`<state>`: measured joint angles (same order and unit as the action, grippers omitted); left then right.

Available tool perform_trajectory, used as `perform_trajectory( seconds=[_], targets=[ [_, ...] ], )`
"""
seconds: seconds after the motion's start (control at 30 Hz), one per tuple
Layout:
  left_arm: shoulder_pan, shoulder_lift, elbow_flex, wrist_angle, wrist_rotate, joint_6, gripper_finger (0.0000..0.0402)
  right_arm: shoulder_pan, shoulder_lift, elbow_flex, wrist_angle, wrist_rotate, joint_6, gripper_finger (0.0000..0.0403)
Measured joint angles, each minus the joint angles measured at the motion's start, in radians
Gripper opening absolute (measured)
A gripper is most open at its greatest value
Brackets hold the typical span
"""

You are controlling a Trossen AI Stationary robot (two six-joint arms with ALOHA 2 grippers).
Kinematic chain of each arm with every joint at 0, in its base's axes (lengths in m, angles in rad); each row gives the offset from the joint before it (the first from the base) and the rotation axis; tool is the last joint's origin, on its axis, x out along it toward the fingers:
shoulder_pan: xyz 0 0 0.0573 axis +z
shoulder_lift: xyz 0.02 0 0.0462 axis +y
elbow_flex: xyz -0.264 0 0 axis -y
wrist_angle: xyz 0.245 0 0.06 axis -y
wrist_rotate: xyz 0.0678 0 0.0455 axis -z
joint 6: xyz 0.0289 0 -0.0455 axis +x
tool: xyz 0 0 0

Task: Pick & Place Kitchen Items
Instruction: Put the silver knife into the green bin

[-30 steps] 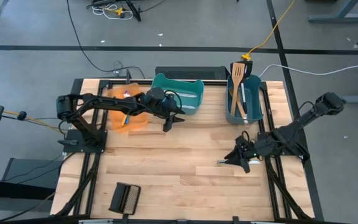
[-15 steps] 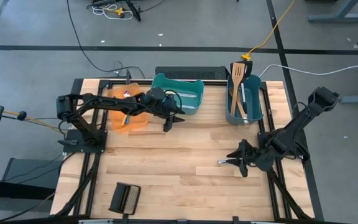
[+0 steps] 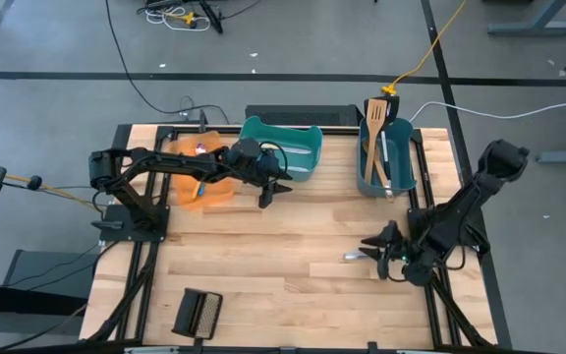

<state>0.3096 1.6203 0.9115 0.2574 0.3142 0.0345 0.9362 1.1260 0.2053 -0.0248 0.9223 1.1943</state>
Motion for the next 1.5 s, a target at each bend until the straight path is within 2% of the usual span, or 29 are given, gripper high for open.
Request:
perform_trajectory(
  seconds=[0.13, 0.3, 0.57, 0.9, 1.1, 1.5],
  targets=[
    [-0.005, 0.0, 0.0, 0.0, -0.005, 0.0, 0.0181, 0.021, 0.045, -0.092, 0.166, 0.036, 0.054, 0.0141],
    [-0.011, 0.0, 0.0, 0.0, -0.017, 0.003, 0.0181, 0.022, 0.08, -0.149, 0.339, 0.073, -0.01, 0.0141],
    [-0.011, 0.0, 0.0, 0.0, -0.035, 0.003, 0.0181, 0.022, 0.138, -0.149, 0.36, 0.054, -0.024, 0.0141],
    [-0.011, 0.0, 0.0, 0.0, -0.059, 0.003, 0.0181, 0.021, 0.247, -0.145, 0.45, -0.039, -0.049, 0.0141],
    [-0.011, 0.0, 0.0, 0.0, -0.06, 0.003, 0.0181, 0.021, 0.317, -0.098, 0.46, -0.088, -0.076, 0.0141],
    [-0.011, 0.0, 0.0, 0.001, -0.06, -0.004, 0.0181, 0.021, 0.469, -0.026, 0.468, -0.049, -0.095, 0.0141]
  ],
)
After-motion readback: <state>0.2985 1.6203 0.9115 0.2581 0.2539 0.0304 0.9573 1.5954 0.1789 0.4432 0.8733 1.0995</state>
